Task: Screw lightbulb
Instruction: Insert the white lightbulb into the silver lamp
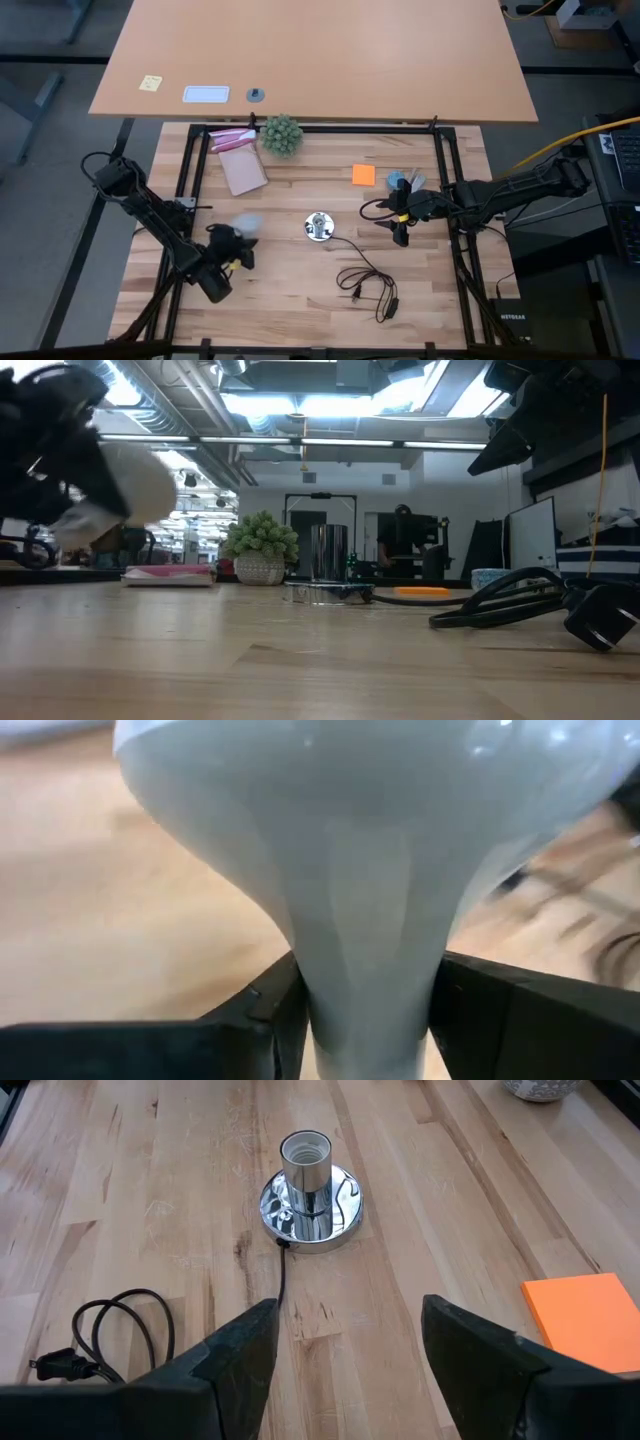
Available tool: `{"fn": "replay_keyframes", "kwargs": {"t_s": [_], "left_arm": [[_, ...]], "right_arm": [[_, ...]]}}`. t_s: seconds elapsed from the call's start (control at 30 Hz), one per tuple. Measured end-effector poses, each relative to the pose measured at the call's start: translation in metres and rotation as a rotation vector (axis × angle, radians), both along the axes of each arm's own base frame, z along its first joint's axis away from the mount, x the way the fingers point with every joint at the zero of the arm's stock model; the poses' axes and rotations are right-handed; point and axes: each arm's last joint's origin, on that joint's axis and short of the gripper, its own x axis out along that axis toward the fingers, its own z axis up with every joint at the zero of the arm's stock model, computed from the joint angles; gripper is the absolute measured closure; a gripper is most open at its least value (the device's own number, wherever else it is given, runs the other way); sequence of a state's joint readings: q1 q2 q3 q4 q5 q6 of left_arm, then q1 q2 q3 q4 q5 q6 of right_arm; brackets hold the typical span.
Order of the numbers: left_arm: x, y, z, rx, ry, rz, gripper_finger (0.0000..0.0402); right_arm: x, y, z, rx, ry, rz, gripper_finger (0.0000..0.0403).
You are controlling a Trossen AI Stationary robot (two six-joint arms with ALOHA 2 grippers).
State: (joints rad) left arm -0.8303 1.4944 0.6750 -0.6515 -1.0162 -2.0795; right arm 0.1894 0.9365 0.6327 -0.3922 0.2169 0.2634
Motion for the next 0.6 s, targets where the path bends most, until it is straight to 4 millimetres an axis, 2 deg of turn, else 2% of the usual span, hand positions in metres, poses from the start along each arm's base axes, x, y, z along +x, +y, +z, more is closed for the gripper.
{"fn": "replay_keyframes", "kwargs": {"t_s": [0.33, 0.6], "left_arm": [[0.009, -0.005, 0.009, 0.178, -0.233, 0.001, 0.0250], [0.019, -0.009, 0.016, 0.312, -0.272, -0.007, 0.0250]], "right_arm": [[0.000, 0.000, 0.000, 0.000, 0.000, 0.000, 0.0157], [0.000, 0.000, 0.000, 0.000, 0.000, 0.000, 0.0157]]}}
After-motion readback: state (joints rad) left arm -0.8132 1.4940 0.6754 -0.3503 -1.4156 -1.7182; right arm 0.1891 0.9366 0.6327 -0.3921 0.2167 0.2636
